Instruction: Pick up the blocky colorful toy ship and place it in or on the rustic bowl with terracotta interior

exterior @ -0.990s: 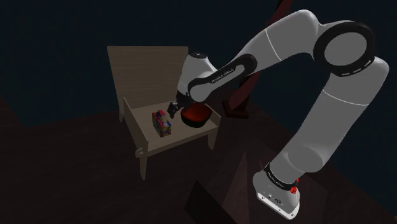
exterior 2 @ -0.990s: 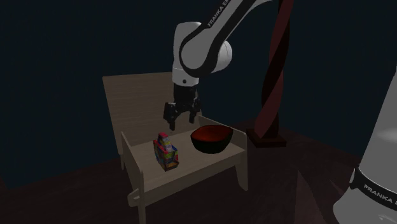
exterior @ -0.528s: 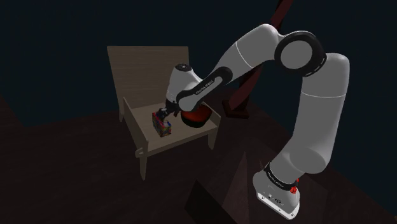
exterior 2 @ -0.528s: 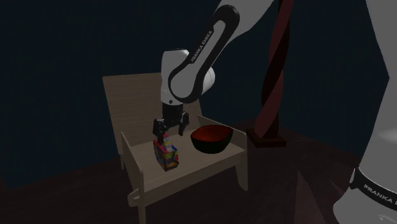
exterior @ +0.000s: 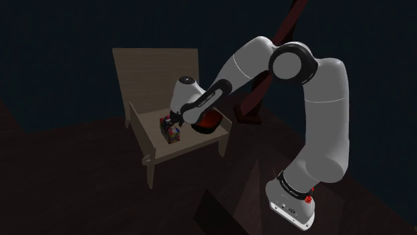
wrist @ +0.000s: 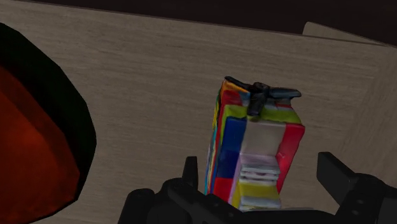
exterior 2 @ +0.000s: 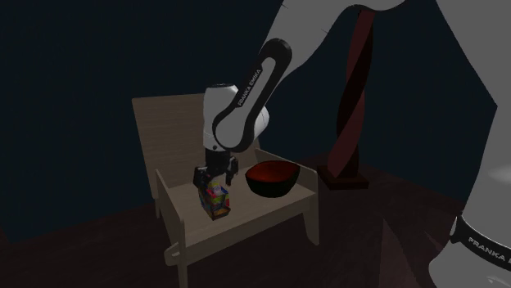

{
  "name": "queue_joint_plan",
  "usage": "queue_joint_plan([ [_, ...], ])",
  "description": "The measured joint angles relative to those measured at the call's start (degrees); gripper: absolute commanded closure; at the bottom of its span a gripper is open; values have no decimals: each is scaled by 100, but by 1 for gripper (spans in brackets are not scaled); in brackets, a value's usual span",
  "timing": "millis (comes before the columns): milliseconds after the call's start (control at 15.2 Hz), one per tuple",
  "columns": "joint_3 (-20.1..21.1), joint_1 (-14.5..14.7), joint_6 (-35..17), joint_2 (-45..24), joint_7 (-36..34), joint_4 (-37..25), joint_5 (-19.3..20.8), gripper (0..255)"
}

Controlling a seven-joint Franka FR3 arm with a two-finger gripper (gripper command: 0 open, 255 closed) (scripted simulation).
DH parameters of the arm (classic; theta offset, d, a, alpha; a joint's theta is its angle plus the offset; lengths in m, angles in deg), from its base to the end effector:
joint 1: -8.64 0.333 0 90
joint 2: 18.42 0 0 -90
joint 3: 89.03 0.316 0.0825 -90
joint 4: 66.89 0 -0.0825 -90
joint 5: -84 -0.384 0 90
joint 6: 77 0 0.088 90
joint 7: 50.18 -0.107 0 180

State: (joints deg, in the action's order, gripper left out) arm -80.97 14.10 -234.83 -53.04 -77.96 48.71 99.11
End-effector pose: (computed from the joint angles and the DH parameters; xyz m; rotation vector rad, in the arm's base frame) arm 0.5920 0.1519 0.1630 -3.1171 0.0653 -0.2334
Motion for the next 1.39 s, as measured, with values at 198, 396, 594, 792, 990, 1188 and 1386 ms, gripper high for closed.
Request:
queue_joint_plan([
  [198, -46, 37, -83, -177, -28, -94, 35, 0],
  [396, -52, 43, -97, -195, -33, -100, 39, 0],
  [594, -53, 43, -98, -196, -33, -101, 40, 255],
  [792, -56, 40, -95, -189, -34, -101, 40, 255],
  [990, -58, 39, -94, -190, -34, -104, 40, 255],
  [1188, -62, 40, -92, -193, -36, -112, 41, 255],
  [1386, -27, 12, -33, -112, -5, -77, 17, 255],
])
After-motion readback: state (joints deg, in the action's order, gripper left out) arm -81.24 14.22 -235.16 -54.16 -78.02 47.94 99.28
